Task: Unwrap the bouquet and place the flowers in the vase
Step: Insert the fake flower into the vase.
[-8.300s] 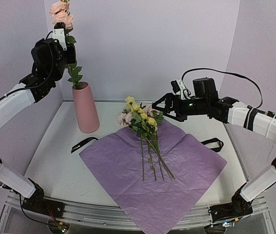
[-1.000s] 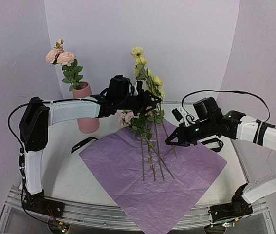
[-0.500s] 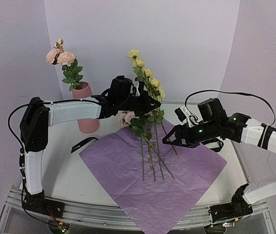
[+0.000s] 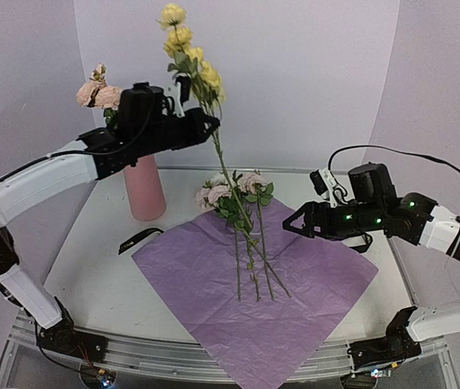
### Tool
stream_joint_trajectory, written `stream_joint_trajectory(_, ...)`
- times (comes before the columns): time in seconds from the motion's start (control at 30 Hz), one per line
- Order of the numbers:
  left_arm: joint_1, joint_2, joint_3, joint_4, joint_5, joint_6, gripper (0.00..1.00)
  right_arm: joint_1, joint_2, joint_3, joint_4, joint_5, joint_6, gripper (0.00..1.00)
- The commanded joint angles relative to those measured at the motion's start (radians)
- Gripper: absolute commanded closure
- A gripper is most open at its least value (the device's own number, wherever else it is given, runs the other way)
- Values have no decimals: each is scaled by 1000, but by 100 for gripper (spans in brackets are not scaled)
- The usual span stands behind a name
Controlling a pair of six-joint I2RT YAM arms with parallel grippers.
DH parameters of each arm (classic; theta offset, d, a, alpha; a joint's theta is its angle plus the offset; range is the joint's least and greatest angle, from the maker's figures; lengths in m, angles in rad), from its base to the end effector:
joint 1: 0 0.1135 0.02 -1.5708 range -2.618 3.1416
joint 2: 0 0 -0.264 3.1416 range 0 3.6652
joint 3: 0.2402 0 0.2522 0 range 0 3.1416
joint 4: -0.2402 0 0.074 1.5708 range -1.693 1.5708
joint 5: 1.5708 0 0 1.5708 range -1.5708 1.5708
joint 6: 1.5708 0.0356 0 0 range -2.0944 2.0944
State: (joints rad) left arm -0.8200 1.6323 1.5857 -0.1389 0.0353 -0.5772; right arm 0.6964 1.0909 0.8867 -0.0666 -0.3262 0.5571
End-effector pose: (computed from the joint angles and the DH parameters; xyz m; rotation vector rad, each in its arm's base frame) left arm 0.2661 -0.2870 0.4053 0.2546 1.8599 -1.0271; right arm 0.1875 0.1716 0.3279 -0.3849 1.9579 1.1467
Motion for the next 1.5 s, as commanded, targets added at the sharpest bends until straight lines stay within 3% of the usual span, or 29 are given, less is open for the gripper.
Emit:
stream_joint_trajectory(0.0, 1, -187, -66, 88, -256, 232, 100, 5, 4, 10, 2, 27, -11, 13)
stream_joint_trajectory(0.13, 25, -293, -141, 244, -384, 342, 100, 5, 25, 32, 2, 31, -13, 13)
stream_joint_trajectory(0.33, 139, -334, -88, 265, -430, 514, 100, 5, 38, 51, 2, 58, -1, 13)
stream_joint_trajectory(0.57, 171, -297, -24, 321, -506, 909, 100, 5, 39, 48, 3, 83, 6, 13)
stream_joint_trajectory(1.0, 297, -208, 28, 419, -373, 897, 100, 6, 92, 90, 2, 80, -21, 12)
stream_joint_trajectory(1.47, 347, -177, -11, 430, -332, 928, 100, 5, 162, 149, 2, 73, -42, 12)
